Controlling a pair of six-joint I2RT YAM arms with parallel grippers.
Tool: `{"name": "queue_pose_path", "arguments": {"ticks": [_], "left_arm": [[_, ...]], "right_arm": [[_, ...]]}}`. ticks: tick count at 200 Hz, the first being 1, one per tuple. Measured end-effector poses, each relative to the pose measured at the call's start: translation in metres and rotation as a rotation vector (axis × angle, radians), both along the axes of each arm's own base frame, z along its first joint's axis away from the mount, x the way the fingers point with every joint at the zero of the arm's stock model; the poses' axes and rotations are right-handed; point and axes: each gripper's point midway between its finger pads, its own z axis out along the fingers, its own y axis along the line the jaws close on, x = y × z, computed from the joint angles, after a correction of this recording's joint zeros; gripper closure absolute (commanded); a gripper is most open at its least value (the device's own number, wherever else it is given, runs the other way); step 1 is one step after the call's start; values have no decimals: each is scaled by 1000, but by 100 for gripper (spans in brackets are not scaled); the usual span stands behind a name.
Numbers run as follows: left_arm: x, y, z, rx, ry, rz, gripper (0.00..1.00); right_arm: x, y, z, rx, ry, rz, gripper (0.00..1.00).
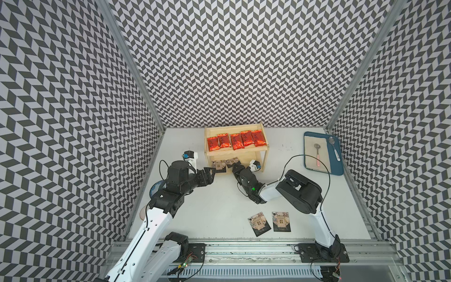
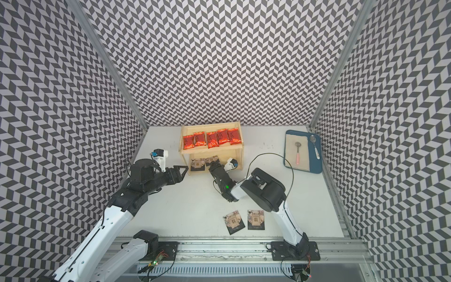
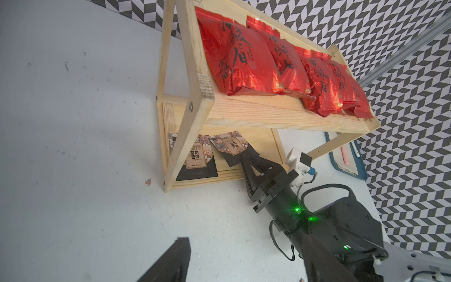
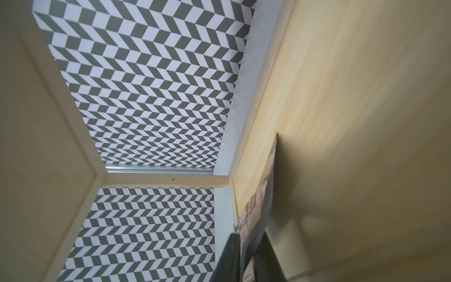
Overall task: Place the tea bags on the shelf by color
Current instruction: Place the tea bag on the shelf.
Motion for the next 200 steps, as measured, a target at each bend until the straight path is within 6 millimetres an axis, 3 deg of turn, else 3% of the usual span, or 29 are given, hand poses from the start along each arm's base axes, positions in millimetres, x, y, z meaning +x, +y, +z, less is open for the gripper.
{"name": "queue_pose_path", "arguments": {"ticks": [110,200], "left_arm": [[0,0,0,2,-1,1,23],[0,1,0,3,-1,4,23]], "right_arm": [[-11,10,-11,-7,49,50,62],[-6,28,-9,-33,193,68,56]]}}
